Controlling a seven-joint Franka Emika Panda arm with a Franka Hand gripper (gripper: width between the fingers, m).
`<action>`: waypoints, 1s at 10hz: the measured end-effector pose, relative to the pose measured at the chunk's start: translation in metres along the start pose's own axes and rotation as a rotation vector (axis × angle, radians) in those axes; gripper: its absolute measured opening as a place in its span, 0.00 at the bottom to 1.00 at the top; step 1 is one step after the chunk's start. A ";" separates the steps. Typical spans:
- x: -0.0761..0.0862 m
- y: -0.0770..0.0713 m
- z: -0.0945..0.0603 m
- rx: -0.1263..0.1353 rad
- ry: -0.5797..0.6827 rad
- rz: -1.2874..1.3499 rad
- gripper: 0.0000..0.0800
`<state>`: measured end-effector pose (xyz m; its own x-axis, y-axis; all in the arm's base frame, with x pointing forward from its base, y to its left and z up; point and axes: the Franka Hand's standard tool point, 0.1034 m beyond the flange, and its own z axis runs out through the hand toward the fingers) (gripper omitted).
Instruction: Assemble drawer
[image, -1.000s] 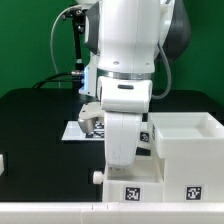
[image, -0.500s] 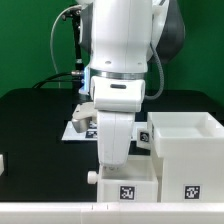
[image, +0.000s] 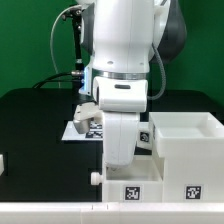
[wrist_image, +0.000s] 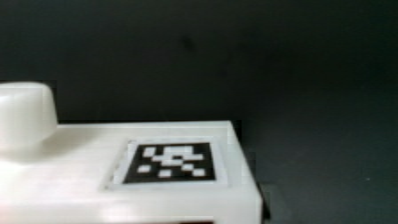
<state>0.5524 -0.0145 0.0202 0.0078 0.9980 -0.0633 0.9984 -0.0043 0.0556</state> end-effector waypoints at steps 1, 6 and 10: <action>0.000 0.000 0.000 0.000 -0.001 -0.004 0.05; 0.001 0.005 0.002 0.003 -0.004 0.012 0.05; -0.001 0.005 0.004 0.007 -0.006 0.015 0.05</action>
Offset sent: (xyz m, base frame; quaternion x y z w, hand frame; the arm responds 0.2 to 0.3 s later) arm 0.0098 0.0094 0.0013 -0.0062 -0.0066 0.0031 1.0000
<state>0.5575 -0.0161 0.0169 0.0235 0.9974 -0.0681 0.9986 -0.0201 0.0498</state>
